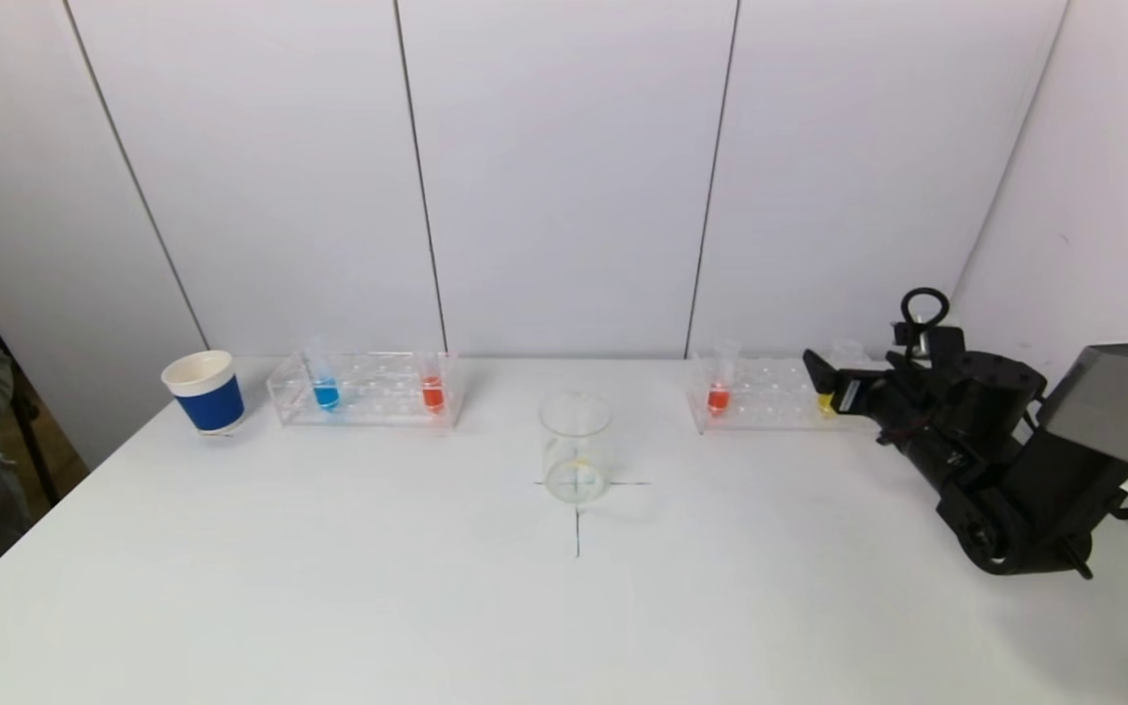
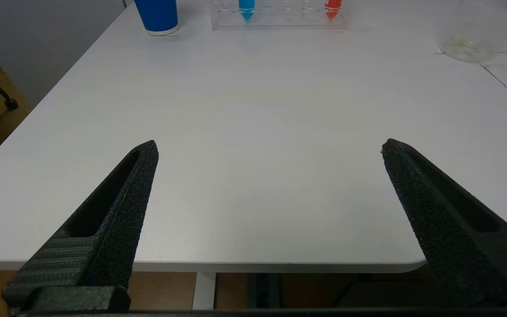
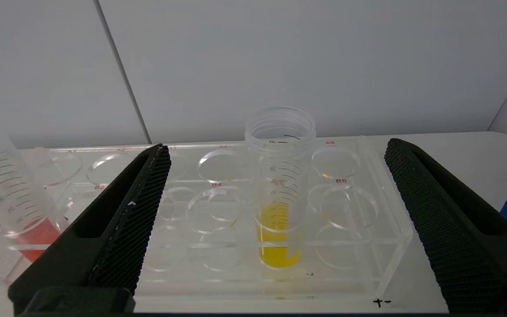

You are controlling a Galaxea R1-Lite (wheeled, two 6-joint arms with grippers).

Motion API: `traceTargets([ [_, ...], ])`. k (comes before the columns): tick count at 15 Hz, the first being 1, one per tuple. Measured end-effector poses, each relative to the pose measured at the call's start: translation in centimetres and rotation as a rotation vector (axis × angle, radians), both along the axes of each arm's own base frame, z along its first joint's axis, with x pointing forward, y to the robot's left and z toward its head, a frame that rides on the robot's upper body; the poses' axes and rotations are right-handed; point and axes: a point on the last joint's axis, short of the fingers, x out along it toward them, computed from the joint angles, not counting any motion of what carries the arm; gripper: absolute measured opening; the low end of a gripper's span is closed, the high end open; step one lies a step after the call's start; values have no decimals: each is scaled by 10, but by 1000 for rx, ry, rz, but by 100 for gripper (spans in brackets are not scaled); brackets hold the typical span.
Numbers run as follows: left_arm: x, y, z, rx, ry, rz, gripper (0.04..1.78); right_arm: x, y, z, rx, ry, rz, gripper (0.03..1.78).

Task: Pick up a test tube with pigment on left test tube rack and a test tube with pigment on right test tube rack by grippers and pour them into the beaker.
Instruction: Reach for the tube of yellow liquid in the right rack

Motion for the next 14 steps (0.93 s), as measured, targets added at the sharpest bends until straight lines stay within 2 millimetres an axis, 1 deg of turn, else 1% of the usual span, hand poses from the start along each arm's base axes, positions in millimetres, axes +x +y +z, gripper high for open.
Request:
traceTargets([
  [14,0,0,0,0,0,0,177,10,0,-7,-2,4,-9,177],
])
